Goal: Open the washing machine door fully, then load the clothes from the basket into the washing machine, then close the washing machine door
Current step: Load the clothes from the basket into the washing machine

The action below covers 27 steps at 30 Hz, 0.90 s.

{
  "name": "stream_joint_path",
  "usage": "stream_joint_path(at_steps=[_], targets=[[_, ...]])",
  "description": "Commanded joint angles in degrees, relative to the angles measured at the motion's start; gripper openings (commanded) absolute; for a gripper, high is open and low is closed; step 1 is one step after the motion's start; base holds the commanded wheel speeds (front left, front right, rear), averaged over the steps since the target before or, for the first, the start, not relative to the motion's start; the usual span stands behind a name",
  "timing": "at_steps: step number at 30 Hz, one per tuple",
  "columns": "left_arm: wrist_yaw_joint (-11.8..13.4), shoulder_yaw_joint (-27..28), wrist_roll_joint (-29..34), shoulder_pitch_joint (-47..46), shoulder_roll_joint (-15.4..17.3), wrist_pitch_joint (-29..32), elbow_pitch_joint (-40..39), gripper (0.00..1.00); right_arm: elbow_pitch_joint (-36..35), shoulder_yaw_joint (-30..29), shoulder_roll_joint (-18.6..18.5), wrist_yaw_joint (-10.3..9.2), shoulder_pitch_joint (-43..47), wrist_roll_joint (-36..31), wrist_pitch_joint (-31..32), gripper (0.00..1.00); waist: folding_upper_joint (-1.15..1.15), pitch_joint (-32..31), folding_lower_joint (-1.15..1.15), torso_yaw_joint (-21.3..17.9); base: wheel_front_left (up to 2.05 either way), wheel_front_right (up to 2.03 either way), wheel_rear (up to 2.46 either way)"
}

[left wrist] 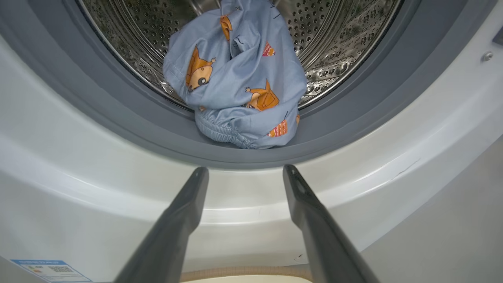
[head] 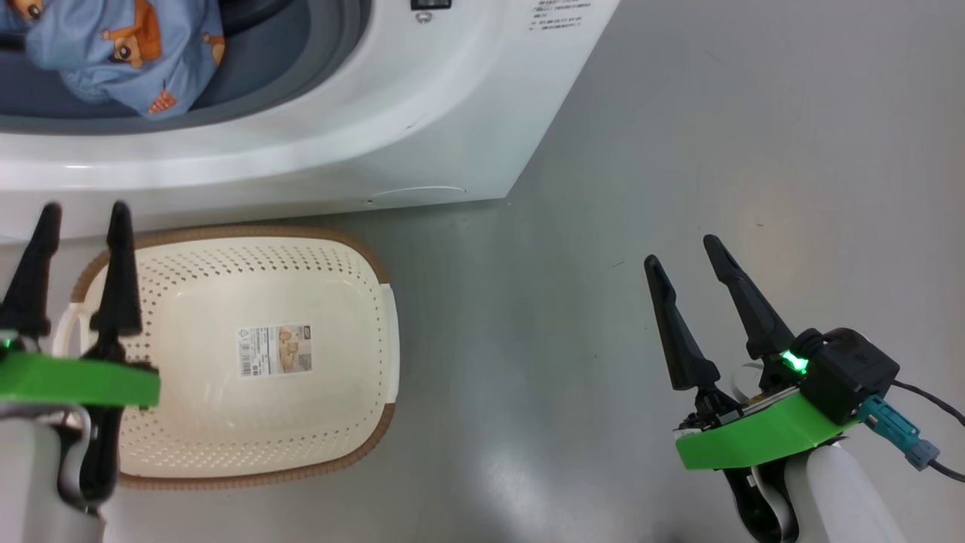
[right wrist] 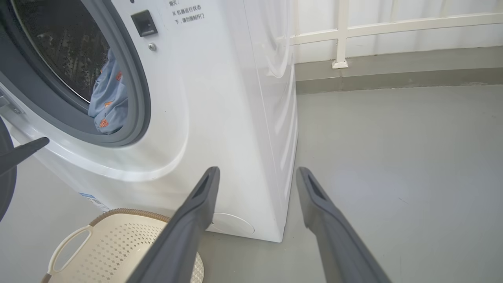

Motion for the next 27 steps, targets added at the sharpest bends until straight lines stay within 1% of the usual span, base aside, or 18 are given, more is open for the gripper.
stream_joint_path(at_steps=[1,13,15,22,27], targets=[[-0.17,0.89,-0.54,-2.38,2.67,-0.23,0.00,1.00,-1.39,1.46,0.14,0.09,0.55,-0.27,-0.27,1.00,0.00,0.25,0.00,-0.09,0.00,0.00,0.00],[-0.17,-8.81,-3.52,-18.36,5.69,2.60,9.93,1.00,-1.13,2.48,0.68,0.09,-0.94,-0.17,-0.27,1.00,0.00,1.74,0.00,-1.37,0.00,0.00,0.00],[-0.17,-9.40,-3.68,-19.26,5.82,2.63,10.75,1.00,-1.09,2.58,0.71,0.09,-1.01,-0.14,-0.27,1.00,0.00,1.80,0.00,-1.54,0.00,0.00,0.00],[-0.17,-14.24,-4.71,-23.73,6.66,2.53,16.91,1.00,-1.02,2.85,0.87,0.09,-0.94,0.05,-0.27,1.00,0.00,1.75,0.00,-2.41,0.00,0.00,0.00],[-0.17,-16.46,-5.11,-26.59,7.04,1.84,21.66,1.00,-1.00,3.16,0.93,0.09,-0.82,0.09,-0.27,1.00,0.00,1.48,0.00,-2.77,0.00,0.00,0.00]])
